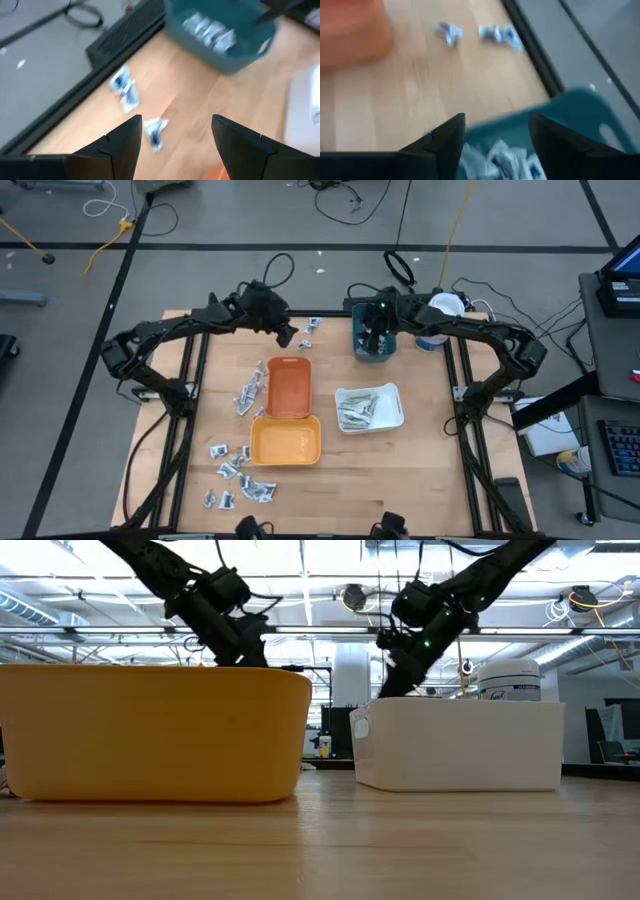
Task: Pick & Place First Aid Supplies
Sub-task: Put the blue sachet into the blue bin
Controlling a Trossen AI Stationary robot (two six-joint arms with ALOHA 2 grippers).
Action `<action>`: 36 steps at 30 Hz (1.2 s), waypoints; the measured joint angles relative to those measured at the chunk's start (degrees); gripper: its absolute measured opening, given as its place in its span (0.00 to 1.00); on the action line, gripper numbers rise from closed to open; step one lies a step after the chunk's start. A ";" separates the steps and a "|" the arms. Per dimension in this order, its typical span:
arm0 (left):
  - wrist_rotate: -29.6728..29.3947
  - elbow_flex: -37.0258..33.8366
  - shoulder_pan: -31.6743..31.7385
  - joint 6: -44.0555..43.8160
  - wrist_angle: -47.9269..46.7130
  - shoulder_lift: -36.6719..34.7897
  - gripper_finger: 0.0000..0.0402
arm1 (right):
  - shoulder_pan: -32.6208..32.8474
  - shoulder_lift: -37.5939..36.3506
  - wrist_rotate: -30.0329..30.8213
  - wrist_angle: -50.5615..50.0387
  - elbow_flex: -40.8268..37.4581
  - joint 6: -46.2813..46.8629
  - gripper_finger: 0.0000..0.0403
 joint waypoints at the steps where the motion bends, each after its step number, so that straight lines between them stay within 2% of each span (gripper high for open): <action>1: -0.64 1.26 0.18 0.61 -2.14 0.65 0.61 | 0.26 -0.04 -0.29 1.76 0.06 0.81 0.56; 7: -9.58 15.17 0.83 8.64 -20.05 9.49 0.61 | 1.43 -0.84 -2.94 6.48 0.13 2.61 0.59; 11: -11.45 24.38 2.22 9.32 -31.13 17.39 0.61 | 1.86 -1.28 -2.96 7.77 0.09 3.87 0.58; 14: -11.40 28.79 2.52 9.26 -36.01 22.12 0.61 | 1.96 -1.58 -3.14 9.04 0.13 3.53 0.57; 21: -11.17 32.60 0.06 5.26 -37.50 27.96 0.61 | 1.97 -3.19 -2.97 11.21 0.07 3.16 0.58; 36: -13.13 32.74 -6.04 -0.11 -34.58 35.27 0.61 | 1.73 -4.56 -3.00 15.12 0.09 2.59 0.56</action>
